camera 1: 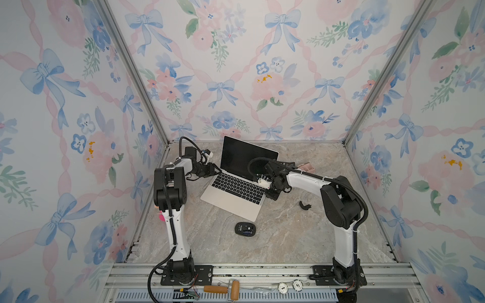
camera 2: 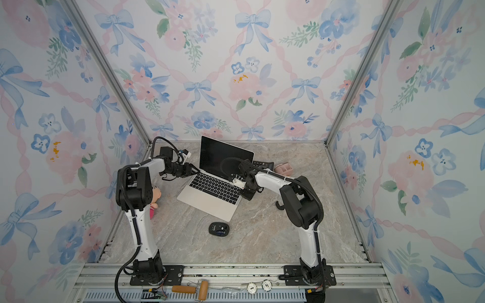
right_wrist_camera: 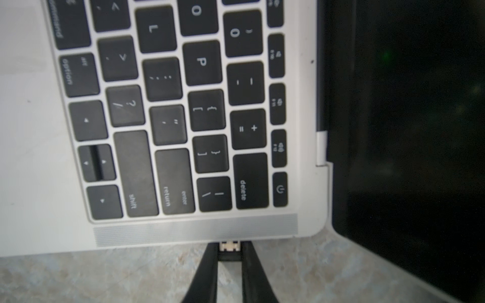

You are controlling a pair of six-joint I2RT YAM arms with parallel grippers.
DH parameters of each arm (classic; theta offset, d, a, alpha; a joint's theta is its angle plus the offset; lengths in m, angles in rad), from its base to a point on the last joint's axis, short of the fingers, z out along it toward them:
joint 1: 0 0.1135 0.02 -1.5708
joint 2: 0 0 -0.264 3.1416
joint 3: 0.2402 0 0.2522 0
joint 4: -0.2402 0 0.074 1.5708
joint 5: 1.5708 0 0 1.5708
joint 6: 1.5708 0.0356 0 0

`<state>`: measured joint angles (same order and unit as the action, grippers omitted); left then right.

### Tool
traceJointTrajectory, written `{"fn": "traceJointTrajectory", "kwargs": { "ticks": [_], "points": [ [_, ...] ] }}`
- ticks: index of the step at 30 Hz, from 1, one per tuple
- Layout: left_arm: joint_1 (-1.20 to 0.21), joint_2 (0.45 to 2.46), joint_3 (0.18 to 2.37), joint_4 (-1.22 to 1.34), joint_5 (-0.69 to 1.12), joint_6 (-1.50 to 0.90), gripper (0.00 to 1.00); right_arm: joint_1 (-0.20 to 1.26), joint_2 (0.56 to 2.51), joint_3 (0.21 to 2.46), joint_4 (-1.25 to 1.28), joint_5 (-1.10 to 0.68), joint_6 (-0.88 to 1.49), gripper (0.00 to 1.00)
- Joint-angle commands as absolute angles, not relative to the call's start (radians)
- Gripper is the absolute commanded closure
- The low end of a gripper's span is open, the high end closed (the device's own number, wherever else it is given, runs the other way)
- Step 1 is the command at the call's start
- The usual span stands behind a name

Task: Insert the wireless mouse receiver into the laptop
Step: Insert the USB plug into the laptop.

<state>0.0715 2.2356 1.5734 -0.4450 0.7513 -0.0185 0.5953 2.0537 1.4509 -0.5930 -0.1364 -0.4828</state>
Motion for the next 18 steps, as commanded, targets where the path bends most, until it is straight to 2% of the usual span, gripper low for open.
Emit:
{"fn": "traceJointTrajectory", "kwargs": {
  "ticks": [1, 12, 18],
  "points": [
    [0.038, 2.314, 1.529, -0.598, 0.676, -0.022, 0.52, 0.609, 2.023, 1.428, -0.499, -0.277, -0.449, 0.75],
    [0.044, 2.310, 1.528, -0.597, 0.658, -0.032, 0.51, 0.538, 1.968, 1.422, -0.559, -0.252, -0.341, 0.64],
    [0.048, 2.304, 1.525, -0.597, 0.653, -0.037, 0.50, 0.518, 1.938, 1.420, -0.604, -0.257, -0.292, 0.63]
  ]
}}
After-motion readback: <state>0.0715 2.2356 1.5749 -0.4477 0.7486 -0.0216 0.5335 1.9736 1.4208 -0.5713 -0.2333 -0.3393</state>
